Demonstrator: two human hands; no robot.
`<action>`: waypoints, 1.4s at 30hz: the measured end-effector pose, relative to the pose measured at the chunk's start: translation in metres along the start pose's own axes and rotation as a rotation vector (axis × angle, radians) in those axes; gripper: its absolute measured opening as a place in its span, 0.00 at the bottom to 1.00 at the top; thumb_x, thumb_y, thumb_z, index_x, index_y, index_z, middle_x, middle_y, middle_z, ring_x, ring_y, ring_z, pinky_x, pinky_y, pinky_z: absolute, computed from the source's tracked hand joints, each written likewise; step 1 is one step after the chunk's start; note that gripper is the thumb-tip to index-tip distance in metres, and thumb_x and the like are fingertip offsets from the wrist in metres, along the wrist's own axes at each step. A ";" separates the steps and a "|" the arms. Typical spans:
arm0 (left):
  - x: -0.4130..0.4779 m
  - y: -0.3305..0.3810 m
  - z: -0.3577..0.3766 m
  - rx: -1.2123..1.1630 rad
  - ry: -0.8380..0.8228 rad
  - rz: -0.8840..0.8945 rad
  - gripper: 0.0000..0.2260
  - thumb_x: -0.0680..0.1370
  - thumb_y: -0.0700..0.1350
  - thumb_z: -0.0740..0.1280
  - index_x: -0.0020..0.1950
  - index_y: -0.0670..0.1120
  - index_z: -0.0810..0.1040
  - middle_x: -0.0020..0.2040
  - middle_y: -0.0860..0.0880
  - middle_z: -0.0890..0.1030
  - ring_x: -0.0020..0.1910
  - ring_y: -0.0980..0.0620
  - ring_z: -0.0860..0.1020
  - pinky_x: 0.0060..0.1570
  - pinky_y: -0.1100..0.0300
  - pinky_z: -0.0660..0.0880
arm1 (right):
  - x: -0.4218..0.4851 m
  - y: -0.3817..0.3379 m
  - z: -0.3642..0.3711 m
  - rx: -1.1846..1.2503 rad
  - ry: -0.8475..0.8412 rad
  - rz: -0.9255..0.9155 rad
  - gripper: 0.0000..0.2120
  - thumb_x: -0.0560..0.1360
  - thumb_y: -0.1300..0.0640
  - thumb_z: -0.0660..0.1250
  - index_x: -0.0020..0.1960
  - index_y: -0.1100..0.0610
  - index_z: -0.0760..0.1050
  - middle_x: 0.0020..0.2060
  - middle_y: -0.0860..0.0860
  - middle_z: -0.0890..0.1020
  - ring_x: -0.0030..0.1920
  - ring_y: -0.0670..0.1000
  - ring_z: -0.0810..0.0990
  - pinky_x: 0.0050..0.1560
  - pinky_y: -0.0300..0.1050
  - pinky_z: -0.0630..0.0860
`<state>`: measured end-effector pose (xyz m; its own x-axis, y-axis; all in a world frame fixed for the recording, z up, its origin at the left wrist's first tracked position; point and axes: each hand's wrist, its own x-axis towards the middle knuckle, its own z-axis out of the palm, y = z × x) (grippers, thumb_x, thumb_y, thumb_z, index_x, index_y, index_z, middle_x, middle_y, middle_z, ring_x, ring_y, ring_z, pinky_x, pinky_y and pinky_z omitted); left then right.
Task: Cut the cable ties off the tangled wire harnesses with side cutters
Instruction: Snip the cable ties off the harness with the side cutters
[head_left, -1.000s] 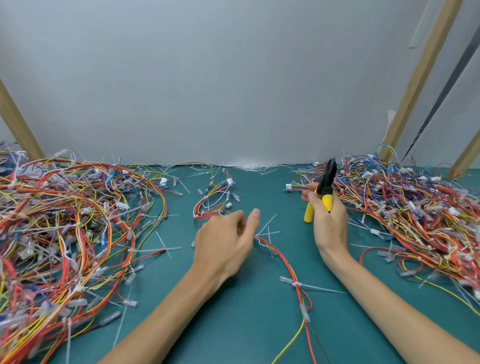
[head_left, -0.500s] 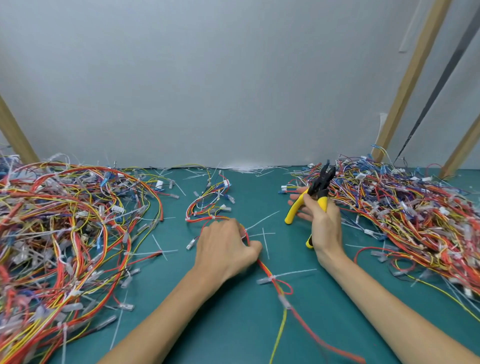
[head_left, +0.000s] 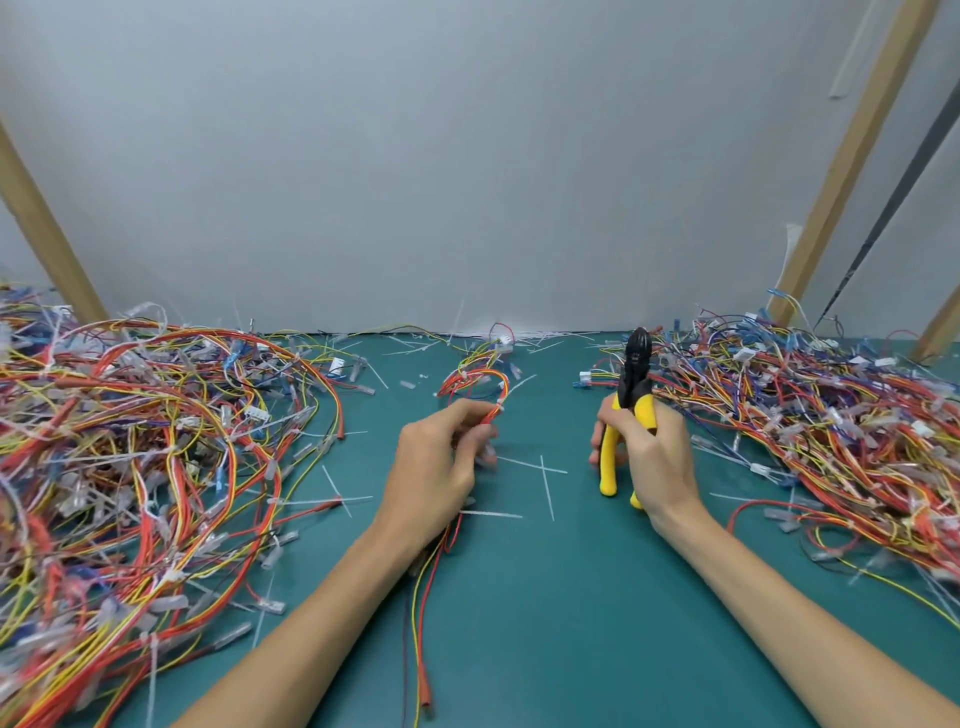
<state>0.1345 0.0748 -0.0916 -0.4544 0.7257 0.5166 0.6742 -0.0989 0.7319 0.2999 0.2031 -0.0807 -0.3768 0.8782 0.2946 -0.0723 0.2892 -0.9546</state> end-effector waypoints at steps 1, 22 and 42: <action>0.001 0.000 -0.001 -0.072 -0.009 -0.053 0.08 0.79 0.36 0.65 0.50 0.48 0.80 0.36 0.52 0.83 0.33 0.57 0.82 0.38 0.69 0.75 | -0.001 0.000 0.000 -0.024 -0.007 -0.017 0.09 0.69 0.54 0.65 0.38 0.61 0.74 0.29 0.55 0.78 0.28 0.54 0.78 0.33 0.55 0.77; 0.011 -0.016 -0.006 -0.408 -0.062 -0.338 0.07 0.79 0.44 0.68 0.46 0.40 0.79 0.34 0.48 0.82 0.27 0.54 0.75 0.34 0.65 0.74 | -0.004 0.011 0.014 -0.854 -0.003 -0.201 0.17 0.69 0.49 0.69 0.55 0.45 0.69 0.45 0.42 0.73 0.43 0.48 0.71 0.40 0.44 0.65; 0.006 -0.009 -0.006 -0.347 -0.117 -0.278 0.07 0.78 0.39 0.68 0.41 0.41 0.77 0.32 0.45 0.82 0.27 0.55 0.75 0.32 0.67 0.73 | -0.016 0.003 0.020 -1.059 -0.161 -0.431 0.22 0.64 0.47 0.67 0.58 0.50 0.76 0.47 0.45 0.77 0.47 0.51 0.74 0.47 0.47 0.71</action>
<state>0.1223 0.0761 -0.0921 -0.5079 0.8273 0.2402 0.2916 -0.0973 0.9516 0.2874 0.1823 -0.0893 -0.6279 0.5924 0.5047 0.5589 0.7945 -0.2373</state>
